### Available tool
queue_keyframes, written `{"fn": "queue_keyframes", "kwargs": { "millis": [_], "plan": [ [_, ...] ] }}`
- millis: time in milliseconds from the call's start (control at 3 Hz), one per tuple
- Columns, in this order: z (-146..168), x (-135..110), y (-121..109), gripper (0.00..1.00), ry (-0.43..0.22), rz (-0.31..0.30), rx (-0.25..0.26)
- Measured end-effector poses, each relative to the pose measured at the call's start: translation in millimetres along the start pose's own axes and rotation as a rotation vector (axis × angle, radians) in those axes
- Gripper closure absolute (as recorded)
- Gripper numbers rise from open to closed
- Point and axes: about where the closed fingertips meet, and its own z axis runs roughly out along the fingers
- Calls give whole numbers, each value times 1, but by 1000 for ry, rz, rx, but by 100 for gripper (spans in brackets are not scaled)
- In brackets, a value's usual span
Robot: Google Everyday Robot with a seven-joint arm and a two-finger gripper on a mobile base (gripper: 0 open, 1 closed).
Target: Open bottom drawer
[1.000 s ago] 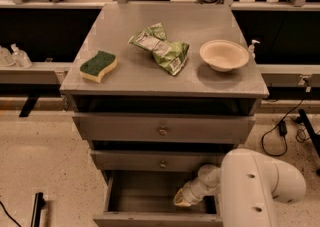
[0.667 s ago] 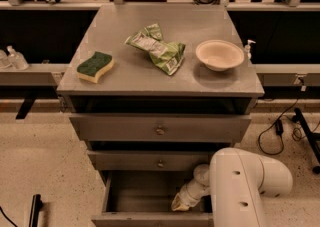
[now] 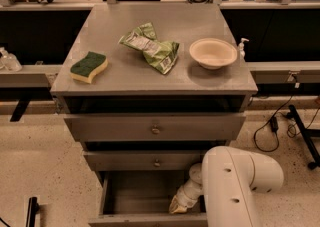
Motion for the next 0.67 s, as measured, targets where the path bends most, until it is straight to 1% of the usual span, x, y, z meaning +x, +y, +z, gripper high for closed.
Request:
{"fn": "queue_keyframes", "kwargs": {
  "millis": [333, 667],
  "plan": [
    [-2, -3, 17, 100, 33, 2, -6],
    [-16, -8, 33, 100, 86, 21, 55]
  ]
}}
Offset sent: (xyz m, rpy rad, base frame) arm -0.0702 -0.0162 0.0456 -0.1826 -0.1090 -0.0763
